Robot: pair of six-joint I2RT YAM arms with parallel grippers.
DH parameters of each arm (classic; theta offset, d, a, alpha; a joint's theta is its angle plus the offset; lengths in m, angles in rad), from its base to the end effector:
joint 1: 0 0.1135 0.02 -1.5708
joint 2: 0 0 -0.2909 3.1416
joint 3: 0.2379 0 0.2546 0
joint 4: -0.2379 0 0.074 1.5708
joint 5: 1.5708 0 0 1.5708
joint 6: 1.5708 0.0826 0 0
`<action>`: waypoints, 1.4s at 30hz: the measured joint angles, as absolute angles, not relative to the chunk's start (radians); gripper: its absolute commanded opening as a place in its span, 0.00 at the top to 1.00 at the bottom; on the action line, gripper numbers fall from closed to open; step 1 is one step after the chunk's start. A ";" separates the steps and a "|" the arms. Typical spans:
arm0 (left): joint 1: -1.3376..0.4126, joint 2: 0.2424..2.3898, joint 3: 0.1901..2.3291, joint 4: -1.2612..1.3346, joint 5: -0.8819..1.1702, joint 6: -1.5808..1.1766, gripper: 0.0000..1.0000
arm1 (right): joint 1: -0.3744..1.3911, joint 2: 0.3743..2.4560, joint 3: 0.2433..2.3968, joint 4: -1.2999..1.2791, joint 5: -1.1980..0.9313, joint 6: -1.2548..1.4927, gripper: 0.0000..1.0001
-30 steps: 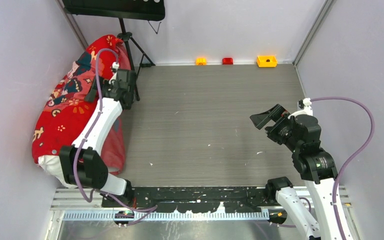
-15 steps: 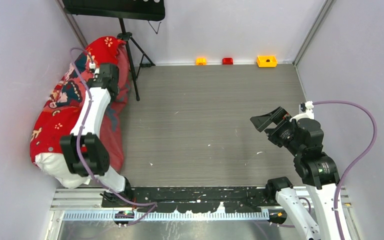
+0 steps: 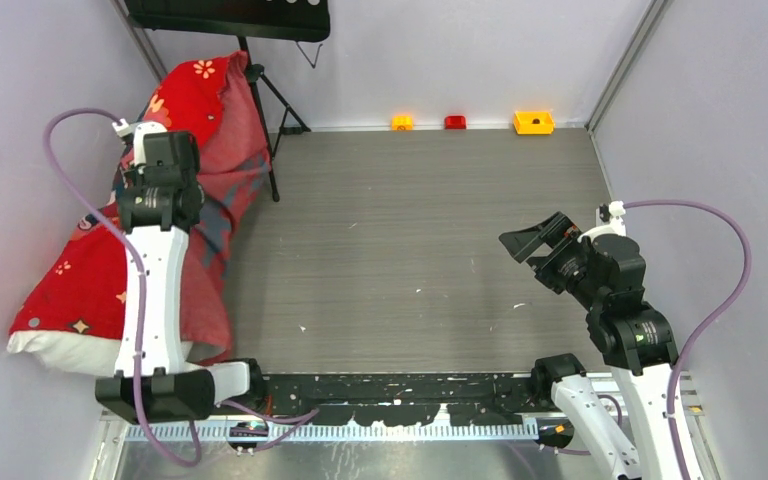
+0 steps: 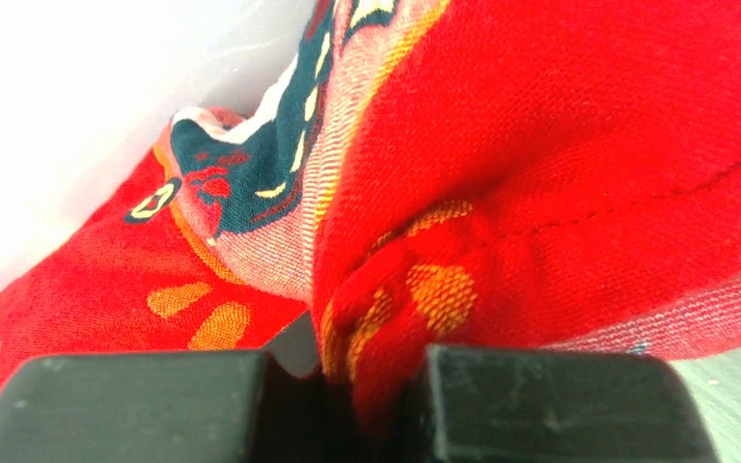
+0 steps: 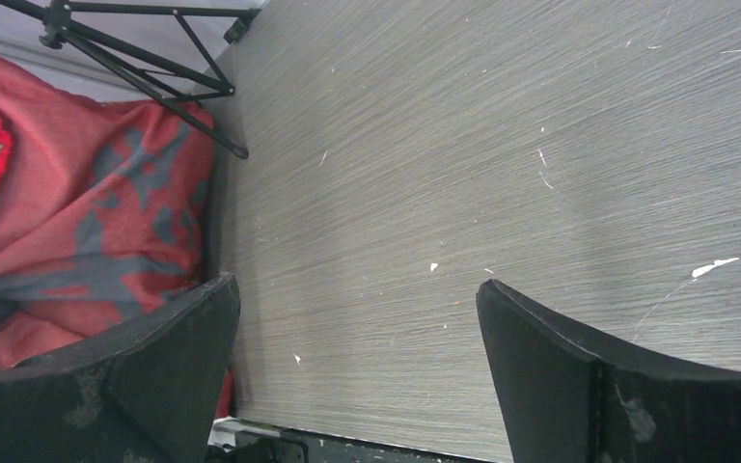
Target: Remove the pillowcase from the pillow
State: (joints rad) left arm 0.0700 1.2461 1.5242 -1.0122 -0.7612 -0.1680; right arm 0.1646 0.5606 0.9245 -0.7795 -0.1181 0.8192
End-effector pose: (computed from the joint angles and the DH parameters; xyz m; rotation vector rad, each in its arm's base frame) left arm 0.2434 0.0742 0.4252 -0.6358 2.0921 0.8134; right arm 0.1229 0.0303 0.3493 0.5875 1.9774 0.7419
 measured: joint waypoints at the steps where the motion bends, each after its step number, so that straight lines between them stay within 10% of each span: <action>1: 0.071 1.222 1.536 -1.017 -0.745 -0.176 1.00 | 0.165 0.561 0.924 -0.780 -0.118 0.820 0.04; 30: 0.077 0.794 1.369 -0.640 0.570 -0.662 1.00 | 0.165 0.561 0.916 -0.772 -0.126 0.823 0.05; 42: 0.059 0.785 1.117 -0.373 0.790 -0.839 1.00 | 0.165 0.545 0.887 -0.765 -0.121 0.823 0.05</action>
State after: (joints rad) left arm 0.0589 0.7849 1.1172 -0.3733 0.7898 -0.8394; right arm 0.1646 0.5449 0.8871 -0.7650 -0.1207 0.8234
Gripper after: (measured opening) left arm 0.111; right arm 0.955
